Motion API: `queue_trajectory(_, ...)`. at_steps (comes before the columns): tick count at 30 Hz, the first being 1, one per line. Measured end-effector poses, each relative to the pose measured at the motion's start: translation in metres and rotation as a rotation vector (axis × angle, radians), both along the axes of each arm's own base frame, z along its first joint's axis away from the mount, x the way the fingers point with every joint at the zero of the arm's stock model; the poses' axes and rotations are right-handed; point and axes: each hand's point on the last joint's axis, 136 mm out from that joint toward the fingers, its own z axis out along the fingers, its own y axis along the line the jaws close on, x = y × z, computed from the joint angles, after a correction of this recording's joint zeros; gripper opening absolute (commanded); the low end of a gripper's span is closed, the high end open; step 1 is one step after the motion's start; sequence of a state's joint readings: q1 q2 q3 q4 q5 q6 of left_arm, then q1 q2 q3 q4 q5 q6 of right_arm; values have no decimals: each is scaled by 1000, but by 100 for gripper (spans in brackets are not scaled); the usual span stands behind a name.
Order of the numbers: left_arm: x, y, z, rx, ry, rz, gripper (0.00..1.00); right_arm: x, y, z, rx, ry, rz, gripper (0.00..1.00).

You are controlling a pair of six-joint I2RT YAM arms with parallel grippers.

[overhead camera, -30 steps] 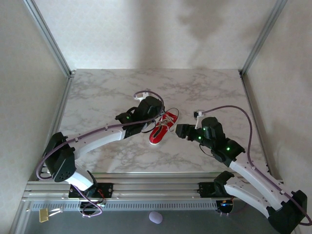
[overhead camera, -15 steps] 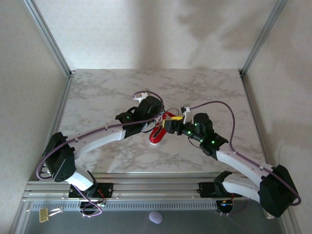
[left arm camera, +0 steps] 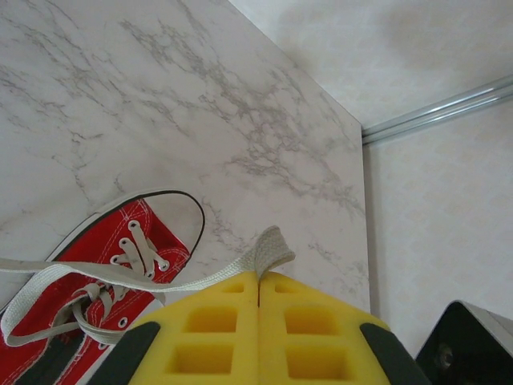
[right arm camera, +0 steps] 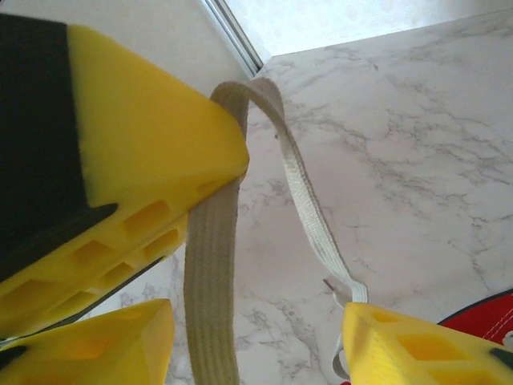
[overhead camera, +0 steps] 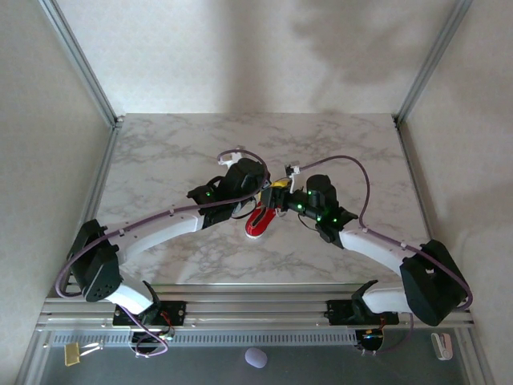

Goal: Tie the shoes

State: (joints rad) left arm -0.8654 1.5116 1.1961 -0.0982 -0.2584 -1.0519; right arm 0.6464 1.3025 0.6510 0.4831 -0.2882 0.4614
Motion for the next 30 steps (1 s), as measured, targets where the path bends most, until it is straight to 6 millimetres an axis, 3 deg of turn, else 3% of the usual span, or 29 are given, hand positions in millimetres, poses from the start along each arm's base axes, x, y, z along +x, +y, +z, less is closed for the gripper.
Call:
queue_trajectory(2, 0, 0, 1, -2, -2, 0, 0, 3, -1, 3, 2, -7, -5, 50)
queue_trajectory(7, 0, 0, 4, -10, -9, 0, 0, 7, 0, 13, 0, -33, -2, 29)
queue_trajectory(13, -1, -1, 2, -7, -8, -7, 2, 7, -1, 9, -28, -34, 2, 2)
queue_trajectory(16, -2, -1, -2, 10, -10, -20, 28, 5, -3, 6, -49, -31, 0, 0)
queue_trajectory(21, -6, 4, 0, 38, -36, -38, 55, 2, -14, 11, -68, -46, -35, 0)
queue_trajectory(30, -18, 21, 13, 151, -165, -105, 73, -15, -33, -6, -166, -22, -41, 0)
